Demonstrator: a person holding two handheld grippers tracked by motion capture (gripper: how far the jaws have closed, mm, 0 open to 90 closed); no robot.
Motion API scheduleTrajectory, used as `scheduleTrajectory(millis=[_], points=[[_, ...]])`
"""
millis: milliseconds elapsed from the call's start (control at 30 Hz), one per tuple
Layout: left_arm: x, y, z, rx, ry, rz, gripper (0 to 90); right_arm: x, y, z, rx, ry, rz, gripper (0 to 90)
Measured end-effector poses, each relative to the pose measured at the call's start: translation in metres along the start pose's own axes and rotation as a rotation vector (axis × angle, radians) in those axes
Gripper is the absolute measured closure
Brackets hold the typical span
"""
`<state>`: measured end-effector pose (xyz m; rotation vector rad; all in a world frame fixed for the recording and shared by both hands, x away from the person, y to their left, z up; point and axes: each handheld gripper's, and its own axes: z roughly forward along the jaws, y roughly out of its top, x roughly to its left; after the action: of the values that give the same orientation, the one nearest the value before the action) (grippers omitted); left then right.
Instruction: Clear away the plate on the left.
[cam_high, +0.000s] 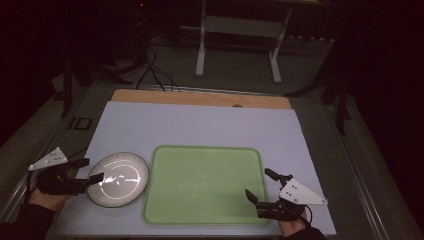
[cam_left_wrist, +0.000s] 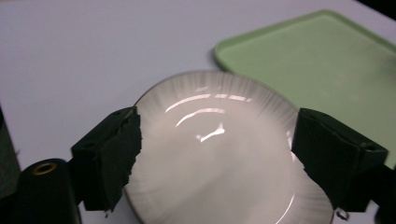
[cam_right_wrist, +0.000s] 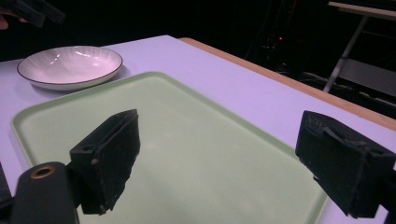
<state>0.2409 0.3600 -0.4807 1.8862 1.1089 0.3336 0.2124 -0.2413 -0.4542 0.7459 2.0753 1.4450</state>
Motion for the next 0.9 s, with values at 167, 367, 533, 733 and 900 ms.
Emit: scheduleTrajectory(millis=[167,367,533,733,900], points=[[0.009,-0.007,0.003,0.042,0.025,-0.044,19.8,0.001,0.000,0.000,0.003,0.000,-0.003,13.7],[0.017,-0.015,0.009,0.112,0.068,-0.090,23.4,0.001,0.000,0.001,0.007,0.000,-0.006,13.7],[0.020,-0.020,0.014,0.161,0.087,-0.128,29.6,0.001,0.001,0.002,0.008,0.002,-0.012,13.8],[0.024,-0.022,0.016,0.172,0.105,-0.168,37.2,0.002,0.000,0.002,0.010,0.006,-0.011,13.9],[0.028,-0.022,0.016,0.180,0.108,-0.197,44.1,0.002,0.000,0.003,0.015,0.008,-0.014,13.9]])
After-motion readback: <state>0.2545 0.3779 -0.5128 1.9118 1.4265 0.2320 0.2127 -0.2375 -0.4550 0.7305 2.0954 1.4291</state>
